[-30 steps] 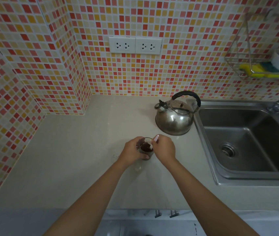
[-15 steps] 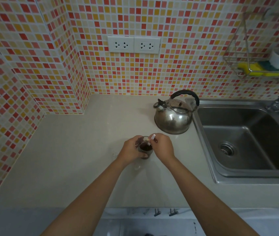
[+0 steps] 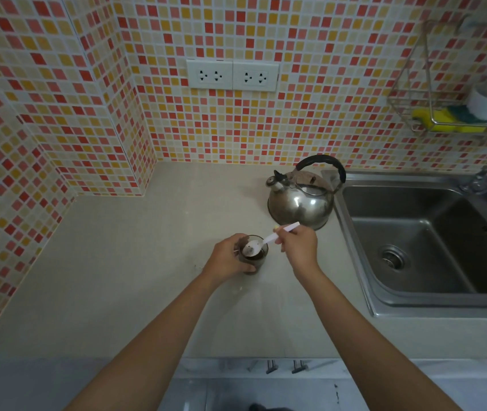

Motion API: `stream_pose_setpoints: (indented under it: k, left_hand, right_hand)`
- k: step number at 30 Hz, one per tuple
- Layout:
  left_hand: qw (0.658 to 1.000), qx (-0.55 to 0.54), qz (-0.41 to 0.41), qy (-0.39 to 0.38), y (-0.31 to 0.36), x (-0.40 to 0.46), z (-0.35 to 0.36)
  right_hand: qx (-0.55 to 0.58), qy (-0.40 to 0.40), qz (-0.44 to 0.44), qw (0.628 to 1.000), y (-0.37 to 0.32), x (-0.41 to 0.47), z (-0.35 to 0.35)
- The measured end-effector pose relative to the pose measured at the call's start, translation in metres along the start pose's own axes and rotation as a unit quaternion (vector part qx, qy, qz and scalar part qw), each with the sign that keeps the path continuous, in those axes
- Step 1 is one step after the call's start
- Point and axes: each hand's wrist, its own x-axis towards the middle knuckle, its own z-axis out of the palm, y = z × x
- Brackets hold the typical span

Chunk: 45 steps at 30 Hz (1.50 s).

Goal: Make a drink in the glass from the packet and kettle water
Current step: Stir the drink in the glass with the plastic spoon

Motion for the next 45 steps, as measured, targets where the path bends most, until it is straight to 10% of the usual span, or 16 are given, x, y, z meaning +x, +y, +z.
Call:
stream_pose_setpoints:
  k: [9,15,45]
  left_hand:
    - [1.000,0.027,0.004,-0.006,0.001,0.000,0.000]
    - [1.000,0.016,-0.001,-0.006,0.001,0.001,0.000]
    - [0.999,0.014,0.021,-0.019,0.001,0.001,-0.004]
  right_hand:
    - [-0.328,-0.179,-0.218,0.901,0.000,-0.010,0.013]
    - [-0.212,-0.154,-0.137,0.955,0.003,-0.009,0.019]
    - [-0.276,-0.108,-0.125,0.947,0.003,-0.008,0.023]
